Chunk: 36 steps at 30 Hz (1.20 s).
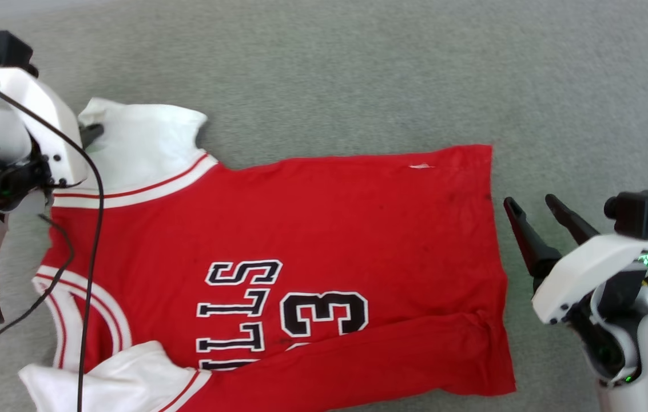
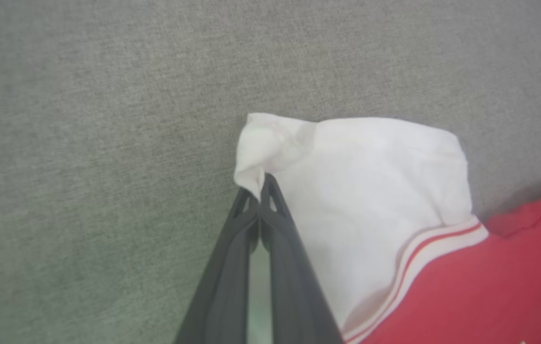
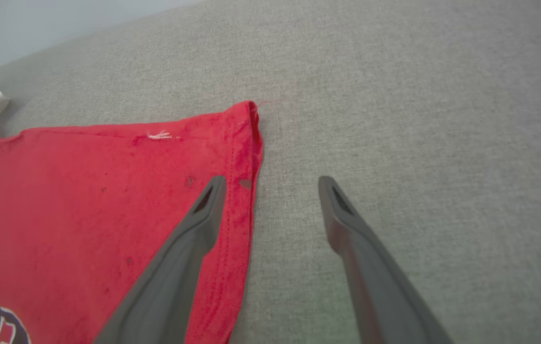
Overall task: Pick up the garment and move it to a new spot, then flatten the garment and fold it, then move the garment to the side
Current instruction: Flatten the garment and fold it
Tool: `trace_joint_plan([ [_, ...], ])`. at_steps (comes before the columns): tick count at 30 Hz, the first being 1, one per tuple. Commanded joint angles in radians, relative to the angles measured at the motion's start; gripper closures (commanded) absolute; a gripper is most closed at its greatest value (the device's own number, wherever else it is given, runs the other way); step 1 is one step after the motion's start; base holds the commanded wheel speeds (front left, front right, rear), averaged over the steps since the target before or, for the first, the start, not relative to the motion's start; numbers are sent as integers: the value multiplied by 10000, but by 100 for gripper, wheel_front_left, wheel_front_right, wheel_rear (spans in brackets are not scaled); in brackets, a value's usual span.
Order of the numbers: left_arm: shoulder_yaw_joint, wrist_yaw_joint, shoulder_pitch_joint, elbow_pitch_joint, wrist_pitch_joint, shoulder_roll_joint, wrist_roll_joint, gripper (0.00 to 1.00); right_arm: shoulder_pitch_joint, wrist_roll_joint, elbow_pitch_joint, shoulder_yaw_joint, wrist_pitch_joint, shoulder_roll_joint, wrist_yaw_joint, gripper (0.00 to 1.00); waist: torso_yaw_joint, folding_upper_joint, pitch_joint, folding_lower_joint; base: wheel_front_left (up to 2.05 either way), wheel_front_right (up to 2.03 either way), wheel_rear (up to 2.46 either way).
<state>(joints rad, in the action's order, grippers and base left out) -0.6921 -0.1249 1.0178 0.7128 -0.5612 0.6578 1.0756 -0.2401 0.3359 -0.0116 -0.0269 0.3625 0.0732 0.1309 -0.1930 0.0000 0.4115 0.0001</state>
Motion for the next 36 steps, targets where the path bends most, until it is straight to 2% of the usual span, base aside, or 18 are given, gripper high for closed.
trace_joint_plan([
  [1, -47, -41, 145, -113, 159, -17, -111, 100, -269, 73, 98, -61, 240, 149, -4, 0, 336, 0, -272, -1, 0, 0, 0],
  [10, -292, -58, 147, -1452, 512, -250, 110, 100, -2064, 300, 1579, 29, 2494, 1084, -4, 0, 1362, 0, -161, -1, 0, 0, 0],
  [18, -526, -61, -28, -2548, 854, 26, 252, 100, -3106, 269, 3268, 569, 3692, 1668, -4, 0, 1850, 0, 119, -1, 0, 0, 0],
  [21, -622, -57, -136, -2767, 1005, 116, 330, 100, -2949, 266, 4202, 829, 4806, 1728, -2, 0, 1918, 0, 127, -1, 0, 0, 0],
  [22, -651, -53, -152, -2808, 1023, 134, 352, 100, -2846, 306, 4472, 893, 5216, 1721, -4, 9, 1948, 0, 116, -1, 0, 0, 0],
  [23, -682, -53, -163, -2844, 1080, 142, 368, 100, -2776, 341, 4659, 944, 5563, 1709, -4, 73, 1968, 0, 105, -1, 0, 0, 0],
  [24, -720, -53, -190, -2876, 1116, 158, 376, 100, -2743, 319, 4790, 998, 5864, 1725, -4, 100, 1986, 0, 87, -1, 0, 0, 0],
  [28, -858, -54, -306, -2940, 1356, 285, 405, 100, -3056, 356, 4488, 972, 6130, 1794, -4, 100, 2012, 0, -47, -1, 0, 0, 0],
  [33, -871, -52, -498, -2997, 1927, 435, 471, 100, -3717, 410, 3321, 595, 5289, 2077, -4, 100, 2076, 0, -420, -1, 0, 0, 0],
  [36, -820, -53, -781, -3091, 2372, 583, 541, 100, -3493, 431, 2618, 398, 4777, 2130, -5, 100, 2147, 0, -762, -1, 0, 0, 0],
])
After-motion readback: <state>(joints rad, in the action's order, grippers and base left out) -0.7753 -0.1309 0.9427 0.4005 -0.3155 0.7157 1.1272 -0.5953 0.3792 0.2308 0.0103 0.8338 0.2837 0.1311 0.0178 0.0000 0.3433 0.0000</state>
